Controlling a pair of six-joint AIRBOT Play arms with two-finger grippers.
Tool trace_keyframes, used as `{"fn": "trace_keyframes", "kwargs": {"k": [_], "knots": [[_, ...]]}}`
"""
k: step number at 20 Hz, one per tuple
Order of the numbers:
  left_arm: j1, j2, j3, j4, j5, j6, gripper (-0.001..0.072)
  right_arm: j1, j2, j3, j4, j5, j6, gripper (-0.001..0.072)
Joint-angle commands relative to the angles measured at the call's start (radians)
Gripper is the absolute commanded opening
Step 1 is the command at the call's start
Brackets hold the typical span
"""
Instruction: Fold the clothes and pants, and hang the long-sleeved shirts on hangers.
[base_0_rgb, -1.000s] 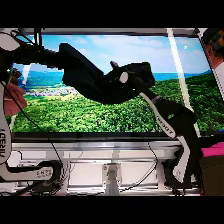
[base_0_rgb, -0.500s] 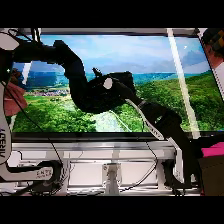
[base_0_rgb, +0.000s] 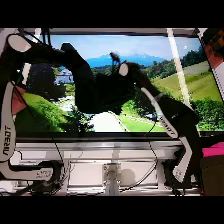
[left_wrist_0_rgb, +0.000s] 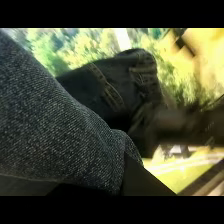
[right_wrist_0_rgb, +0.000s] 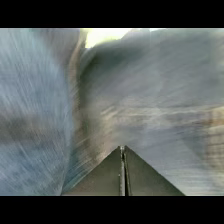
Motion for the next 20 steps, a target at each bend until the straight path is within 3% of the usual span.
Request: {"fn": "trace_keyframes", "kwargs": {"k": [1, 11, 12, 13, 14, 15, 16, 17, 18, 20], "knots": [[-0.079, -0.031, 0.0, -0.002, 0.045, 0.0, 0.0026, -0.084, 0.073, 0.0, -0.157, 0.009, 0.028, 0.0037], [-0.412, -0.194, 0.0, -0.014, 0.569, -0.064, 0.0043, -0.346, 0.173, 0.0, -0.178, 0.083, 0.027, 0.0038], [-0.435, -0.21, 0.0, -0.014, 0.594, -0.064, 0.0211, -0.362, 0.173, 0.0, -0.178, 0.101, 0.025, 0.0038], [-0.455, -0.222, 0.0, -0.014, 0.608, -0.064, 0.0597, -0.377, 0.173, 0.0, -0.178, 0.116, -0.009, 0.0038], [-0.469, -0.229, 0.0, -0.014, 0.612, -0.066, 0.0692, -0.388, 0.173, 0.0, -0.177, 0.126, -0.077, 0.0041], [-0.478, -0.23, 0.0, -0.014, 0.611, -0.066, 0.0703, -0.399, 0.173, 0.0, -0.177, 0.138, -0.154, 0.0074], [-0.48, -0.229, 0.0, -0.014, 0.612, -0.067, 0.0703, -0.409, 0.173, 0.0, -0.177, 0.151, -0.214, 0.0173], [-0.48, -0.229, 0.0, -0.014, 0.612, -0.067, 0.0703, -0.418, 0.173, 0.0, -0.176, 0.163, -0.256, 0.0336], [-0.477, -0.229, 0.0, -0.014, 0.611, -0.067, 0.0703, -0.427, 0.173, 0.0, -0.175, 0.174, -0.283, 0.0412], [-0.459, -0.229, 0.0, -0.014, 0.595, -0.066, 0.0702, -0.453, 0.172, 0.0, -0.153, 0.188, -0.319, 0.0455]]}}
